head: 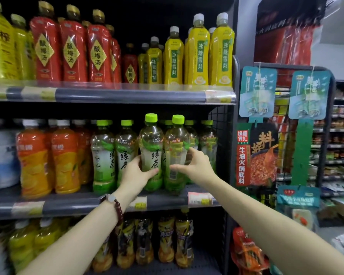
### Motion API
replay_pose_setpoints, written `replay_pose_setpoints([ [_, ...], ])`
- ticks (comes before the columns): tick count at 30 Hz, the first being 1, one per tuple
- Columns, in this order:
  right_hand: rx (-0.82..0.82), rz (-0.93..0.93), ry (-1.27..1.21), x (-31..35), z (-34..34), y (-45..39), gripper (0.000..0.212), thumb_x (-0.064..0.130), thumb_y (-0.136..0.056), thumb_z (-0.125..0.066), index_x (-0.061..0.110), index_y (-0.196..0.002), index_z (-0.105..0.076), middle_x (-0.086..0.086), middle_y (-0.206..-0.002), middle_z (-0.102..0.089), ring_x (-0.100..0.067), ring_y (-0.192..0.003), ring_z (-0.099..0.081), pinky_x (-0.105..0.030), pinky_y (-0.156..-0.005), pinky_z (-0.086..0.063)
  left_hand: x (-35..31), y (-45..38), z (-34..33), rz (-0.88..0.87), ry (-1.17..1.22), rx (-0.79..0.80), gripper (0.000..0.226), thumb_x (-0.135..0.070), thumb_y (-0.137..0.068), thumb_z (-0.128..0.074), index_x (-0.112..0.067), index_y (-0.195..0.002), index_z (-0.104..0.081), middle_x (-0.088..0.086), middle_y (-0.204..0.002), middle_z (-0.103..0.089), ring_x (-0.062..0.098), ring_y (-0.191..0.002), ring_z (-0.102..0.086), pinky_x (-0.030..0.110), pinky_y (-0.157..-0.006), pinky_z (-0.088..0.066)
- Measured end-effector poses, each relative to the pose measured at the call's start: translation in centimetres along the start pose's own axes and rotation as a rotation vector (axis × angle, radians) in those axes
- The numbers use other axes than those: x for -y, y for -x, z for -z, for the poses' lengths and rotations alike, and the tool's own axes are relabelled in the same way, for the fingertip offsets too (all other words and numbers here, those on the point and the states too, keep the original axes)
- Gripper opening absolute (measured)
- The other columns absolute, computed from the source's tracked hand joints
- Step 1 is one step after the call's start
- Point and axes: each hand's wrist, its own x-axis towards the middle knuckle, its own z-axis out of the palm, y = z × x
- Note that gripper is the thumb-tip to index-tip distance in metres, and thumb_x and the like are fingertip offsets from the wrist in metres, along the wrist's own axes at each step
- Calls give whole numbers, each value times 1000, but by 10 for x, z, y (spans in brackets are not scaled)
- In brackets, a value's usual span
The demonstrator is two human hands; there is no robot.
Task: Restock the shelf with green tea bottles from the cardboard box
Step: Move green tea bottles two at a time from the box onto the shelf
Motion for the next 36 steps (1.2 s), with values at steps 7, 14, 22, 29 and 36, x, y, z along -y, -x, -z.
replay_pose_setpoints([
  [7, -104, 52, -22, 4, -7, -18, 50, 31, -72, -80, 16, -115, -58, 8, -104, -63, -4, -91, -56, -16, -79, -46, -9, -14, -11, 13, 41, -90, 48, -18, -77, -74, -13, -121, -56, 5, -120, -65, 24, -111, -60, 43, -97, -49],
  [14, -62, -35, -19, -20, -18, -13, 64, 35, -75, -78, 8, -127, -53, 3, -108, -57, -8, -99, -51, -19, -81, -38, 12, -4, -20, 64, -35, -28, 61, -27, -82, -69, -10, -136, -45, 5, -134, -56, 23, -123, -52, 42, -104, -43],
  [22, 13, -80, -31, -23, -24, -26, 72, 43, -79, -72, 6, -136, -47, -8, -134, -57, -23, -121, -53, -26, -92, -41, 6, -7, -26, 115, -204, 23, 76, -32, -92, -55, -6, -149, -10, 16, -153, -26, 29, -140, -30, 39, -110, -32],
  [29, 3, -89, -54, -33, -24, -25, 77, 50, -77, -71, 8, -137, -47, -7, -134, -58, -21, -119, -56, -33, -99, -44, 11, -4, -21, 95, -229, 54, 73, -35, -93, -51, -6, -148, -13, 14, -154, -26, 27, -141, -29, 38, -111, -31],
  [36, -11, -83, -66, -38, -28, -19, 77, 48, -81, -67, 8, -141, -42, -9, -138, -53, -25, -128, -49, -34, -102, -41, 10, 3, -25, 95, -323, 5, 66, -38, -96, -44, -7, -148, -17, 14, -152, -32, 27, -137, -35, 34, -107, -34],
])
